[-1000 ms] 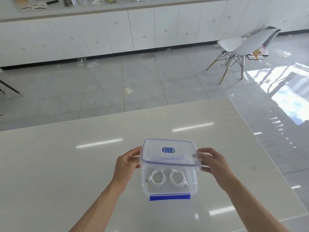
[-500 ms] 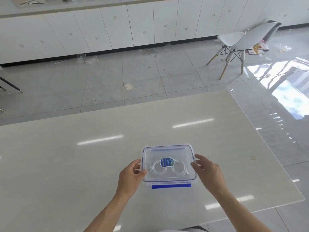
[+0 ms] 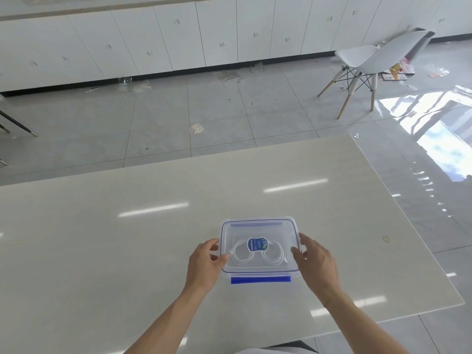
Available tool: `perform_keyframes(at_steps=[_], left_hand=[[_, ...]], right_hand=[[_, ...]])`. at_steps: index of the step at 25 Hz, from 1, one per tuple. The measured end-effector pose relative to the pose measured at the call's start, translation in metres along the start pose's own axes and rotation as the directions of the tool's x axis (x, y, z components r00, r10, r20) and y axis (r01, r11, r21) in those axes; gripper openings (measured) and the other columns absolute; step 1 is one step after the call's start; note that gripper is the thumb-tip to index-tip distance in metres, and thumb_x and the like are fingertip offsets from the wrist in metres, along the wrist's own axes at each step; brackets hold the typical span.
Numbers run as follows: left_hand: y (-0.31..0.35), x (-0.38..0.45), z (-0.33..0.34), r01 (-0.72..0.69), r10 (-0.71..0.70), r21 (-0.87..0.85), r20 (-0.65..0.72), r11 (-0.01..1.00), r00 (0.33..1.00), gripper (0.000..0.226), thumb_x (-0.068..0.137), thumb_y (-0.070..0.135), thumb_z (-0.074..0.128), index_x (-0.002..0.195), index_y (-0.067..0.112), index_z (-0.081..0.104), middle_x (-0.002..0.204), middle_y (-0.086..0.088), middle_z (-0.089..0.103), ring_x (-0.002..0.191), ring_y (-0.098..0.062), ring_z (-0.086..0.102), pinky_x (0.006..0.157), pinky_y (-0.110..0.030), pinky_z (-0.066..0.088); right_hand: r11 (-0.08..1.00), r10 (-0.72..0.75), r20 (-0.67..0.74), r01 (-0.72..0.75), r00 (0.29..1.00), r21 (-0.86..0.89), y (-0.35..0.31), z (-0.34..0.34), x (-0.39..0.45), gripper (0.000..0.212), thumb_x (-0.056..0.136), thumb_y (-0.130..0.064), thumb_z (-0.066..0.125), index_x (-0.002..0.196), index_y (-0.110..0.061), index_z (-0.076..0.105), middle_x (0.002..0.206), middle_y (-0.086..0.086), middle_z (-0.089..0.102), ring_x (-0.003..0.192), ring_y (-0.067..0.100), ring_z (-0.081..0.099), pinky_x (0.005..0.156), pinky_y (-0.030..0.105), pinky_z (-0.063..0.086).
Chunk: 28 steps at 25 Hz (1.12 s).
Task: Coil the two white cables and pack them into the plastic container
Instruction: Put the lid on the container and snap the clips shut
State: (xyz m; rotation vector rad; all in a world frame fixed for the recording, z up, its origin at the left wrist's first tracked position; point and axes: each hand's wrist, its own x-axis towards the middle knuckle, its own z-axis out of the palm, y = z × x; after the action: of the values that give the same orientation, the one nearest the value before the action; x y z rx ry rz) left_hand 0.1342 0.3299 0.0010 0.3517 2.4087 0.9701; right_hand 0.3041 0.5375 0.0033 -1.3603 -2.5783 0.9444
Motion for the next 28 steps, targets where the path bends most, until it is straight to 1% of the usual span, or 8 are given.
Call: perform_keyframes(at_steps=[6, 8, 10, 12, 18, 22, 25, 28], left_hand=[[-0.002, 0.004, 0.0, 0.052, -0.052, 0.014, 0.027, 0.999, 0.998, 0.048, 0.083, 0.035, 0.077, 0.125, 0.02, 0.06, 0.112, 0.003, 0.064, 0.086, -0.011, 0.068, 0.072, -0.022, 0.049], [-0.003, 0.009, 0.0, 0.119, -0.118, -0.009, 0.063, 0.993, 0.991, 0.042, 0.083, 0.037, 0.076, 0.118, 0.021, 0.06, 0.114, 0.005, 0.063, 0.092, -0.015, 0.067, 0.074, -0.025, 0.049], [-0.002, 0.015, 0.001, 0.203, -0.193, -0.099, 0.105, 0.974, 0.976, 0.033, 0.083, 0.037, 0.075, 0.108, 0.021, 0.059, 0.113, 0.002, 0.067, 0.096, -0.022, 0.068, 0.079, -0.035, 0.056], [-0.001, 0.021, 0.002, 0.269, -0.243, -0.23, 0.134, 0.935, 0.961, 0.032, 0.084, 0.032, 0.075, 0.106, 0.018, 0.057, 0.111, -0.006, 0.07, 0.098, -0.027, 0.069, 0.087, -0.045, 0.059], [-0.009, 0.021, -0.006, 0.31, -0.268, -0.301, 0.173, 0.902, 0.948, 0.053, 0.086, 0.025, 0.076, 0.134, 0.013, 0.055, 0.11, -0.01, 0.073, 0.1, -0.03, 0.07, 0.091, -0.041, 0.058], [-0.03, 0.012, -0.026, 0.334, -0.289, -0.333, 0.179, 0.882, 0.94, 0.034, 0.088, 0.017, 0.073, 0.121, 0.009, 0.069, 0.1, -0.011, 0.078, 0.102, -0.035, 0.071, 0.09, -0.047, 0.057], [-0.049, 0.003, -0.045, 0.364, -0.317, -0.349, 0.186, 0.864, 0.93, 0.027, 0.087, 0.014, 0.073, 0.114, 0.011, 0.07, 0.087, -0.005, 0.081, 0.096, -0.029, 0.074, 0.091, -0.045, 0.058], [-0.066, -0.005, -0.06, 0.394, -0.341, -0.35, 0.204, 0.85, 0.918, 0.026, 0.086, 0.014, 0.073, 0.111, 0.013, 0.069, 0.083, -0.002, 0.081, 0.09, -0.023, 0.076, 0.091, -0.041, 0.06]], right_hand=[[0.999, 0.048, 0.054, -0.048, 0.997, -0.016, 0.009, 0.007, 0.003, 0.043, 0.096, -0.036, 0.06, 0.138, -0.029, 0.056, 0.121, -0.005, 0.07, 0.095, 0.02, 0.068, 0.075, 0.031, 0.053], [0.979, 0.135, 0.122, -0.152, 0.983, 0.134, 0.013, 0.006, 0.009, 0.043, 0.093, -0.033, 0.066, 0.135, -0.029, 0.059, 0.119, 0.0, 0.071, 0.094, 0.019, 0.067, 0.078, 0.031, 0.052], [0.865, 0.221, 0.244, -0.305, 0.944, 0.399, 0.016, 0.003, 0.016, 0.042, 0.09, -0.025, 0.071, 0.132, -0.027, 0.061, 0.113, 0.004, 0.075, 0.096, 0.023, 0.07, 0.085, 0.04, 0.059], [0.762, 0.255, 0.342, -0.406, 0.904, 0.504, 0.018, 0.002, 0.022, 0.048, 0.089, -0.018, 0.073, 0.135, -0.023, 0.059, 0.107, 0.006, 0.077, 0.098, 0.028, 0.072, 0.089, 0.049, 0.06], [0.828, 0.184, 0.377, -0.35, 0.908, 0.437, 0.01, 0.006, 0.026, 0.035, 0.09, -0.016, 0.071, 0.124, -0.018, 0.069, 0.098, 0.003, 0.079, 0.097, 0.03, 0.073, 0.095, 0.053, 0.056], [0.821, 0.151, 0.457, -0.369, 0.877, 0.436, -0.011, 0.015, 0.022, 0.031, 0.088, -0.012, 0.072, 0.119, -0.014, 0.068, 0.101, 0.006, 0.077, 0.097, 0.028, 0.071, 0.087, 0.044, 0.056], [0.826, 0.13, 0.534, -0.389, 0.835, 0.407, -0.023, 0.022, 0.015, 0.032, 0.087, -0.011, 0.074, 0.118, -0.014, 0.066, 0.106, 0.009, 0.075, 0.1, 0.03, 0.07, 0.077, 0.037, 0.054], [0.826, 0.105, 0.59, -0.4, 0.8, 0.396, -0.03, 0.03, 0.006, 0.032, 0.086, -0.015, 0.077, 0.116, -0.015, 0.066, 0.107, 0.011, 0.075, 0.088, 0.024, 0.068, 0.073, 0.035, 0.053]])
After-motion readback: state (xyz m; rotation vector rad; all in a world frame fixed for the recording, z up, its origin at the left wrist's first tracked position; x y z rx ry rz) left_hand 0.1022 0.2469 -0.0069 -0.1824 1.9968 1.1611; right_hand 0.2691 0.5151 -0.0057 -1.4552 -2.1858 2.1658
